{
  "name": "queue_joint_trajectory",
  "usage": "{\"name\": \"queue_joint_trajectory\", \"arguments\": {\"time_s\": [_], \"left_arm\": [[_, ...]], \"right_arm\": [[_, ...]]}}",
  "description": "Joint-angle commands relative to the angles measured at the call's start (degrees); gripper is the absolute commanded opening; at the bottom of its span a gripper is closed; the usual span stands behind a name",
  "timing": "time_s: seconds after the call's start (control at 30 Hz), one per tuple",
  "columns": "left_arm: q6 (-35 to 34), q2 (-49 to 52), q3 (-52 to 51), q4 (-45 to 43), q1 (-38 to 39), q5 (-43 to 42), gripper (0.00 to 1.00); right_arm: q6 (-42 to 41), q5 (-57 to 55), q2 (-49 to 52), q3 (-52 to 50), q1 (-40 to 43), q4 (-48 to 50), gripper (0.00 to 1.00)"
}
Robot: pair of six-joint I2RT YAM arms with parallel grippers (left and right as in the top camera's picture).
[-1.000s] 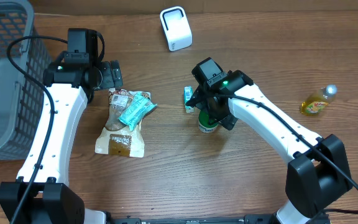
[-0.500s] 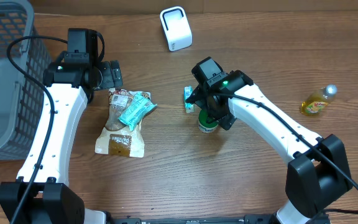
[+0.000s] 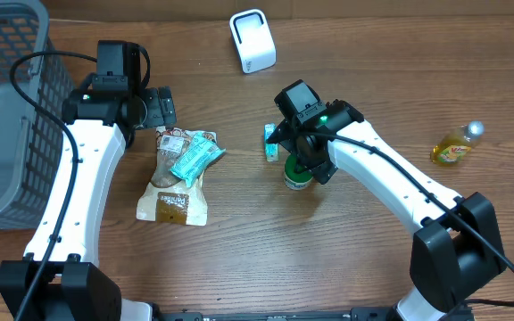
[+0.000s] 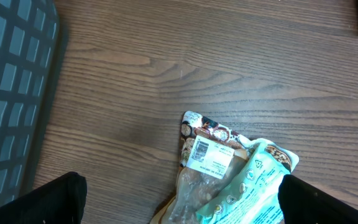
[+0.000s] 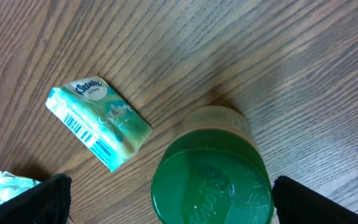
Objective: Scan the item barcode
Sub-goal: 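Lower the open right gripper around the green jar lid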
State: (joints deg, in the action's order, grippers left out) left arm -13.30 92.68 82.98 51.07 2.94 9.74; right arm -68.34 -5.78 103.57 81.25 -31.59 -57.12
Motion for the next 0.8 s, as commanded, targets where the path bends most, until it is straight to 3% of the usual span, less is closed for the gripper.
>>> {"name": "queue_joint_trajectory", "arguments": {"time_s": [0.0,0.77], "left_arm": [[0.7,-0.4,0.4,-0.1,-0.3,0.8,1.0],[0.7,-0.4,0.4,-0.1,-0.3,0.8,1.0]], "right_arm": [[-0.9,-1.7,0.1,-0.2,-0.2,0.3,1.0],[-0.9,-3.8,0.1,-0.3,-0.2,-0.6,1.0]]}}
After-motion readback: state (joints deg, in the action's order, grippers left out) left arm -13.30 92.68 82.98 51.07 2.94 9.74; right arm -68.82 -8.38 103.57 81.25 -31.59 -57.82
